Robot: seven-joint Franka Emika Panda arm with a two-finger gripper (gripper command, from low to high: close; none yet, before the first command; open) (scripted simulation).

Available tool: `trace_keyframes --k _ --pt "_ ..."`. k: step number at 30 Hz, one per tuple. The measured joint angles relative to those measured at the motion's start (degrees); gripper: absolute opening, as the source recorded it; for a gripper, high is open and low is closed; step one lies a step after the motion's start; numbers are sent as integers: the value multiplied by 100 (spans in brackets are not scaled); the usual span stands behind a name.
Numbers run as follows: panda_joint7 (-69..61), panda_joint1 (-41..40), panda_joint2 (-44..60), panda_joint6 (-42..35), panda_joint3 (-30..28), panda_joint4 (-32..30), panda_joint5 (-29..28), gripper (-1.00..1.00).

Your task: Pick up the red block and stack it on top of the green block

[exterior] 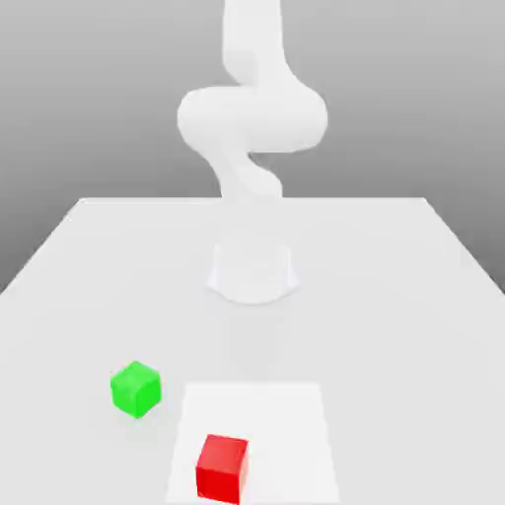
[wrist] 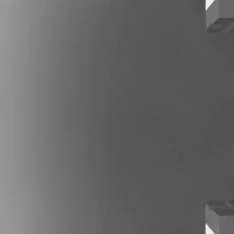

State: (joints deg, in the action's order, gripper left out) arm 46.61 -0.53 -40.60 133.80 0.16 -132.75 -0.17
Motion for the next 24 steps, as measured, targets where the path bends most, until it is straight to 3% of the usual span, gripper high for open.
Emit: trace_keyframes --k 24 --pt "622 -326 5020 1943 -40 -928 7 0"
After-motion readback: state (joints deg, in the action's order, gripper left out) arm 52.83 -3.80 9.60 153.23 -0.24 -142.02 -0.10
